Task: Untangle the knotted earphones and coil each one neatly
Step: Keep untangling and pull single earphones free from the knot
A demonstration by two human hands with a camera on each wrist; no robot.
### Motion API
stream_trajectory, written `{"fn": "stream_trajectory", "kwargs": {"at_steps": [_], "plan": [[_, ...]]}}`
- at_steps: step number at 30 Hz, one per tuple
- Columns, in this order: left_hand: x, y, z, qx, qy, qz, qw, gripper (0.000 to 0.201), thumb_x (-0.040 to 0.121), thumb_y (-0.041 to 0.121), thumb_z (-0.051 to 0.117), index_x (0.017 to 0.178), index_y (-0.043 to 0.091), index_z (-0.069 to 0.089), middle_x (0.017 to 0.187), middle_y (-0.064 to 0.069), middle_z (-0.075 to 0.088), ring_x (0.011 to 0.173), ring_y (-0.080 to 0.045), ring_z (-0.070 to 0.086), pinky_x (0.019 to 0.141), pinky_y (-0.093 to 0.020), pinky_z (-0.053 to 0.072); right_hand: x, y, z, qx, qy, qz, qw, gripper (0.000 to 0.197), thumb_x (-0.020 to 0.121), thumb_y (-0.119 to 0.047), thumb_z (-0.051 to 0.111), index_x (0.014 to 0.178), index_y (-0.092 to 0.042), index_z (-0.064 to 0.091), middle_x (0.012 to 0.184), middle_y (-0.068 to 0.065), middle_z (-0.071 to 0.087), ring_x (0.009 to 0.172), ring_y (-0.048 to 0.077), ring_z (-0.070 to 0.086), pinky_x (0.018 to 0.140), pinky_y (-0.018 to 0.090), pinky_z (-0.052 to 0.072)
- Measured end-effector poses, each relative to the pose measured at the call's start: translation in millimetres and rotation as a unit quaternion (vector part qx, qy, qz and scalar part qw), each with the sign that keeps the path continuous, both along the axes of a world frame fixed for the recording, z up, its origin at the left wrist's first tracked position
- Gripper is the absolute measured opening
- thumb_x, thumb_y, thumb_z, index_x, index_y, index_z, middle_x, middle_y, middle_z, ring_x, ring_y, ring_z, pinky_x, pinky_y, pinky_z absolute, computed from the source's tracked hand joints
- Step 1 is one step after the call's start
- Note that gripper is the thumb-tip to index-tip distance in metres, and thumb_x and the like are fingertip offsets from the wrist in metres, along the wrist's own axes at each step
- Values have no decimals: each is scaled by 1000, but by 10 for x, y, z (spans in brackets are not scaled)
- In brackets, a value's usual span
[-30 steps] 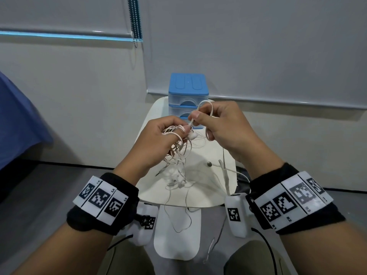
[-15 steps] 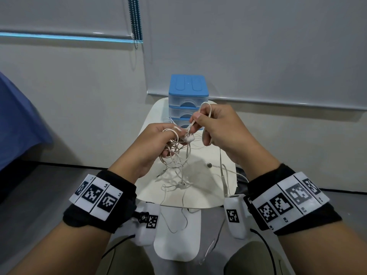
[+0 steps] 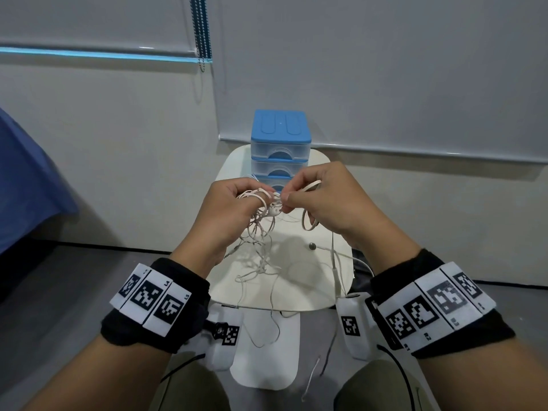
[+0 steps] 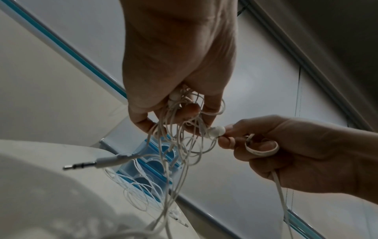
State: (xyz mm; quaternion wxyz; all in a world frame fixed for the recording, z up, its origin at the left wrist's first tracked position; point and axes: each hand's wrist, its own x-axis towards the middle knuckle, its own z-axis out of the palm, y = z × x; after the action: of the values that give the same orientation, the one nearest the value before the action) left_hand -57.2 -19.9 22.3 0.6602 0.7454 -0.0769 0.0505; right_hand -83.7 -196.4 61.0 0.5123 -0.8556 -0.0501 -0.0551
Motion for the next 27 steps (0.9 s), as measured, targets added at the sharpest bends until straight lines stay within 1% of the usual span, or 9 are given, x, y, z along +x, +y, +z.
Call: {"fn": "stream_trajectory", "kwargs": {"at_steps": [4,7,11,13,15,18,21,24,27], "plan": [[17,2,-18,14,-12,-3,1000,9,91,9,73,89,12,81,69,10,70,55,2,54,52,-9,38,21,-7,0,-36,2,-18,999,9,86,-9,73,78,-13,75,69,-1,76,55,16,54,51,30,45],[21,22,-11,24,-14,-14,1000,8,92,12,73,88,13,81,67,11,68,54,1,52,52,-9,38,3,-31,3,-31,2,11,999,8,89,-10,73,82,-12,75,72,0,76,55,15,51,55,35,45],[-6,52,22,43,-9,-45,998,8,95,16,73,91,15,80,70,4,68,56,-5,47,55,-16,39,0,-91,19,61,25,23,998,5,92,-3,71,90,1,73,74,11,75,44,6,43,46,18,38],[-24,51,40,56,-11,-63,996,8,94,13,72,93,17,80,84,-8,73,61,-10,50,57,-21,43,10,-92,17,100,45,7,994,4,92,-2,70,90,1,72,74,12,74,42,7,40,43,17,34],[-43,48,54,61,-14,-79,995,10,93,10,74,96,18,79,95,-12,75,66,-12,55,60,-23,48,26,-79,17,130,66,-9,989,6,92,-1,70,86,-3,72,74,13,75,43,8,37,42,18,32],[-62,46,65,51,-24,-90,994,12,90,8,77,98,18,78,91,-8,75,69,-11,58,62,-23,50,39,-74,21,175,100,-18,979,13,91,2,67,81,-7,70,78,15,75,43,8,37,42,18,29],[-67,52,64,60,-52,-91,993,19,86,6,80,97,20,77,87,2,75,73,-9,63,66,-23,52,48,-86,23,216,132,-16,967,15,92,4,64,82,-6,68,77,14,74,42,7,37,41,18,28],[-58,52,61,75,-81,-90,990,25,82,4,82,97,23,77,91,-1,77,78,-10,67,72,-25,54,52,-98,32,259,156,-10,953,15,93,6,61,83,-4,65,74,14,72,40,6,36,36,16,25],[-61,53,60,47,-89,-98,990,18,89,4,76,101,17,77,89,-1,77,78,-9,65,70,-22,52,47,-128,45,296,176,6,939,16,94,8,58,84,-3,63,73,13,69,37,5,34,32,14,23]]}}
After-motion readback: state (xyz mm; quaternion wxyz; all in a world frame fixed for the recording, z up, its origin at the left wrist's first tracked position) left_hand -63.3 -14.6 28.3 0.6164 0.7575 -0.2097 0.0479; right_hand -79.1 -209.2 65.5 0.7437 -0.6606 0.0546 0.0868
